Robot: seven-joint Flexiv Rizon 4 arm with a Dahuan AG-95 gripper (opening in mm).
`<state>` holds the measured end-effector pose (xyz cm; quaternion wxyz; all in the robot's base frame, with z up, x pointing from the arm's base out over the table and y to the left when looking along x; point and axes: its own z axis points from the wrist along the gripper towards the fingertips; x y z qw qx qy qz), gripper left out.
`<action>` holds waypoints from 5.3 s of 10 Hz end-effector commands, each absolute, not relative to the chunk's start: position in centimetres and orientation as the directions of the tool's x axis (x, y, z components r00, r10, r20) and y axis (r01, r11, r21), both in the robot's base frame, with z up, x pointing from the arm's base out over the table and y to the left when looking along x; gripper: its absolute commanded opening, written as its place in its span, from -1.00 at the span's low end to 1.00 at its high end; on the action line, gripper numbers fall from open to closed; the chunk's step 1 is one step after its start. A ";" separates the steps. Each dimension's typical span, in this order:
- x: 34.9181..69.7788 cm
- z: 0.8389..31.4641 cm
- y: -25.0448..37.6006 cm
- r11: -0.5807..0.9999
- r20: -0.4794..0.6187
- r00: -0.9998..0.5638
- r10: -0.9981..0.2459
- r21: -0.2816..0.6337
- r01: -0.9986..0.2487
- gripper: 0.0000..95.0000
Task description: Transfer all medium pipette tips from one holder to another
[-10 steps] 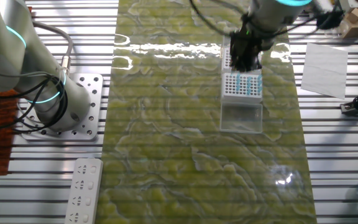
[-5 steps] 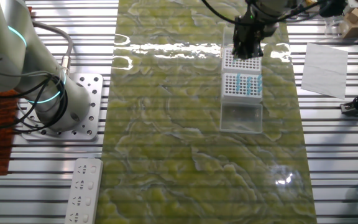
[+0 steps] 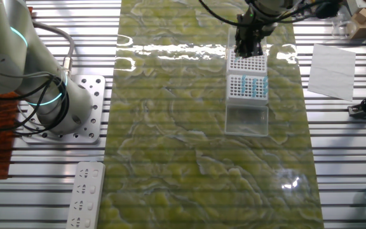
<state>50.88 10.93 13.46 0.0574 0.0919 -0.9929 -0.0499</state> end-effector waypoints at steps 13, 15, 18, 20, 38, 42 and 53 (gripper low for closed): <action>50.5 11.7 10.8 0.976 0.089 -0.976 -0.199 0.103 -0.190 -1.00; 50.7 11.5 11.2 0.977 0.088 -0.976 -0.197 0.101 -0.188 -0.60; 50.8 11.3 11.4 0.975 0.084 -0.974 -0.210 0.089 -0.203 -0.60; 50.9 11.1 11.2 0.961 0.068 -0.959 -0.276 0.035 -0.274 -0.60; 53.8 8.3 7.5 0.924 0.000 -0.924 -0.382 0.009 -0.382 -0.60; 53.8 8.8 7.4 0.920 0.005 -0.920 -0.391 0.008 -0.391 -0.60; 53.6 7.8 7.6 0.925 -0.004 -0.925 -0.381 0.006 -0.381 -0.60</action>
